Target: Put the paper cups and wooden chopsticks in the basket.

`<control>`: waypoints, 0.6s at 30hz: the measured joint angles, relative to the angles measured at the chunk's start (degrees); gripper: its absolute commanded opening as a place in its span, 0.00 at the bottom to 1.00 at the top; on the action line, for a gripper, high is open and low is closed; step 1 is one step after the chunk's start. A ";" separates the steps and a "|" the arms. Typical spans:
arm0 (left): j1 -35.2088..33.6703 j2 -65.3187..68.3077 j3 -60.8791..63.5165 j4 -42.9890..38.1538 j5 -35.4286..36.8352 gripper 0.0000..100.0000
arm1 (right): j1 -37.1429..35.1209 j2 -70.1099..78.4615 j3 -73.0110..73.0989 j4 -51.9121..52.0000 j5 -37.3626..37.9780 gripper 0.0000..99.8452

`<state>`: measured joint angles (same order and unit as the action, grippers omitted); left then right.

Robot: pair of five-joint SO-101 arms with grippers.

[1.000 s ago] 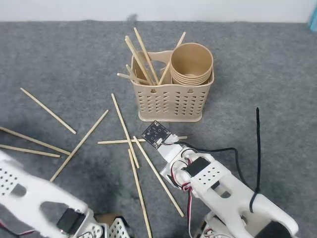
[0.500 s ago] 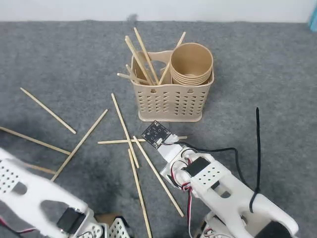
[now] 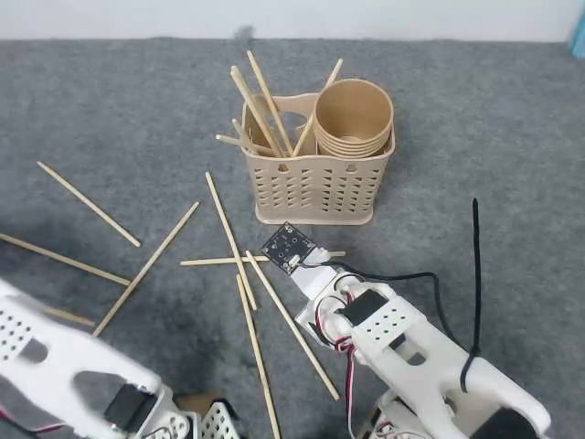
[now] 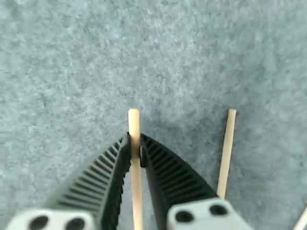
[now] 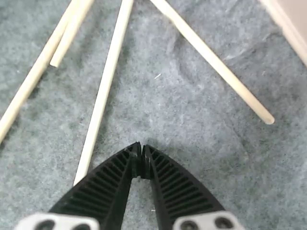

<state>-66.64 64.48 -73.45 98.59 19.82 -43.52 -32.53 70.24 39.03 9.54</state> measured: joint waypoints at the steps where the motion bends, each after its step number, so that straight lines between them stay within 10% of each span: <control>1: 0.00 -1.67 2.20 0.09 -0.26 0.01 | 0.00 0.00 0.00 0.00 0.00 0.01; 18: 5.80 -34.81 43.08 0.09 -16.26 0.01 | 0.00 0.00 0.00 0.00 0.00 0.01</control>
<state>-60.84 29.67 -30.37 98.68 3.56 -43.52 -32.53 70.24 39.03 9.54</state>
